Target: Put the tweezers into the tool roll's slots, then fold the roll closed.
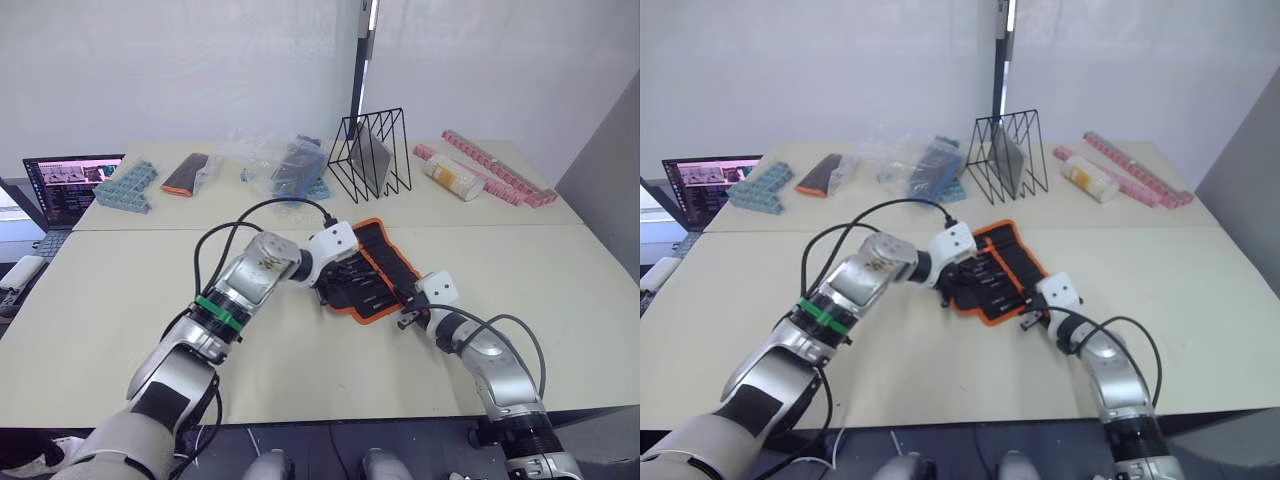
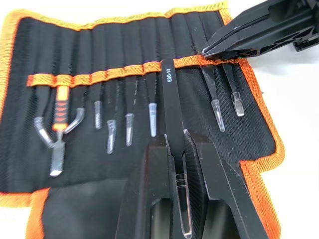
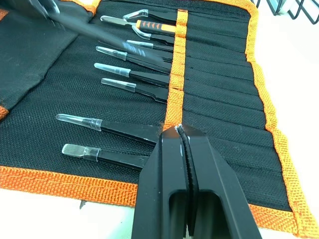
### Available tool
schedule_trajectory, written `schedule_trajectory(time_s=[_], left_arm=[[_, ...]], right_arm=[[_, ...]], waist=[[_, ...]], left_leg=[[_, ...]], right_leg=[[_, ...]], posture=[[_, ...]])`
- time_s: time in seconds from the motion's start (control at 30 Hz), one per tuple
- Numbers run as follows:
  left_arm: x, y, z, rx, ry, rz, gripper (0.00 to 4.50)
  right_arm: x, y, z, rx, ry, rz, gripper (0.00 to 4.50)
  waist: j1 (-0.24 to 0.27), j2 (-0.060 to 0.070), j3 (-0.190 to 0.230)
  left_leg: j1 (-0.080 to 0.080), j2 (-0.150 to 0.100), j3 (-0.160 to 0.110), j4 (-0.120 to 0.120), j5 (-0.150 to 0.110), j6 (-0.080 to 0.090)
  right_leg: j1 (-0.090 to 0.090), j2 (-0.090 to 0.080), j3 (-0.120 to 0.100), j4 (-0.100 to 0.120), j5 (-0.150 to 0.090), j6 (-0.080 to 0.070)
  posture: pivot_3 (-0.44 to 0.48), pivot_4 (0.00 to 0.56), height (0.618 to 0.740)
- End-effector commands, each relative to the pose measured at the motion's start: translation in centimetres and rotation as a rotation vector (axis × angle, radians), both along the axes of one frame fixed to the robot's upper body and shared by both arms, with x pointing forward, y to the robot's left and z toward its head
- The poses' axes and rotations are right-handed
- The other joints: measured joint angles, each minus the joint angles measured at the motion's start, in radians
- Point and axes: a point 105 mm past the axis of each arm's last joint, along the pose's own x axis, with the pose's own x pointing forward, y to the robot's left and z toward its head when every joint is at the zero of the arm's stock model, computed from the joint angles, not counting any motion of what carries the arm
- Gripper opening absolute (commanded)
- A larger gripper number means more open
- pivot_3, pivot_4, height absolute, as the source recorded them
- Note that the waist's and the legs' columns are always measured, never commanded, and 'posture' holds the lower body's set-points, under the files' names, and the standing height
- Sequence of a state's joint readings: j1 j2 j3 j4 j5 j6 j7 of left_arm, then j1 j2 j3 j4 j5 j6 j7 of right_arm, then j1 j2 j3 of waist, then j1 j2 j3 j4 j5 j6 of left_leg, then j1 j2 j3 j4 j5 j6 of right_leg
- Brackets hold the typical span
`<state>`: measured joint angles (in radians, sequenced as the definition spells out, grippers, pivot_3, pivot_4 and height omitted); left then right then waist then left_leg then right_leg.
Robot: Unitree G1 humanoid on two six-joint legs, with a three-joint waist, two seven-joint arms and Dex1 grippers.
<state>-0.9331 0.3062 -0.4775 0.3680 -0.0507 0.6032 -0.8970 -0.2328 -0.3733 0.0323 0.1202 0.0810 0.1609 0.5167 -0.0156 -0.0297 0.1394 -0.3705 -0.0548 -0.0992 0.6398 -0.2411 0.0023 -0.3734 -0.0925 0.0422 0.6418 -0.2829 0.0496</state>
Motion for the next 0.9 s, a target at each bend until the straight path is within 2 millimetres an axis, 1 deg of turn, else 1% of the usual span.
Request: schedule_trajectory(time_s=[0.03, 0.2, 0.3, 0.57, 0.9], left_arm=[[-0.1, -0.9, 0.9, 0.002, -0.046, -0.049, 0.01], [-0.3, -0.8, 0.4, 0.008, -0.044, -0.057, 0.01], [-0.2, -0.6, -0.2, 0.03, -0.044, -0.057, 0.01], [-0.1, -1.1, -1.1, 0.026, -0.026, -0.052, 0.01], [0.7, -2.3, -1.0, 0.016, -0.043, -0.042, 0.01]], right_arm=[[-0.9, -0.4, -2.9, -0.023, 0.121, -0.021, 0.0], [-1.0, -0.4, -2.9, -0.022, 0.119, -0.023, 0.0], [-0.9, -0.3, -2.9, -0.021, 0.118, -0.025, 0.0], [-1.0, -0.2, -2.8, -0.026, 0.113, -0.025, 0.0], [-0.9, -0.3, -2.8, -0.024, 0.11, -0.036, 0.0]], waist=[[0.0, 0.0, 0.0], [0.0, 0.0, 0.0], [0.0, 0.0, 0.0], [0.0, 0.0, 0.0], [0.001, 0.0, 0.0]], left_leg=[[0.0, 0.0, 0.0, 0.0, 0.0, 0.0], [0.0, 0.0, 0.0, 0.0, 0.0, 0.0], [0.0, 0.0, 0.0, 0.0, 0.0, 0.0], [0.0, 0.0, 0.0, 0.0, 0.0, 0.0], [0.0, 0.0, 0.0, 0.001, 0.0, 0.0]], right_leg=[[0.0, 0.0, 0.0, 0.0, 0.0, 0.0], [0.0, 0.0, 0.0, 0.0, 0.0, 0.0], [0.0, 0.0, 0.0, 0.0, 0.0, 0.0], [0.0, 0.0, 0.0, 0.0, 0.0, 0.0], [0.0, 0.0, 0.0, 0.001, 0.0, 0.0]], posture=[[0.0, 0.15, 0.74], [0.0, 0.15, 0.74], [0.0, 0.15, 0.74], [0.0, 0.15, 0.74], [0.0, 0.15, 0.74]])
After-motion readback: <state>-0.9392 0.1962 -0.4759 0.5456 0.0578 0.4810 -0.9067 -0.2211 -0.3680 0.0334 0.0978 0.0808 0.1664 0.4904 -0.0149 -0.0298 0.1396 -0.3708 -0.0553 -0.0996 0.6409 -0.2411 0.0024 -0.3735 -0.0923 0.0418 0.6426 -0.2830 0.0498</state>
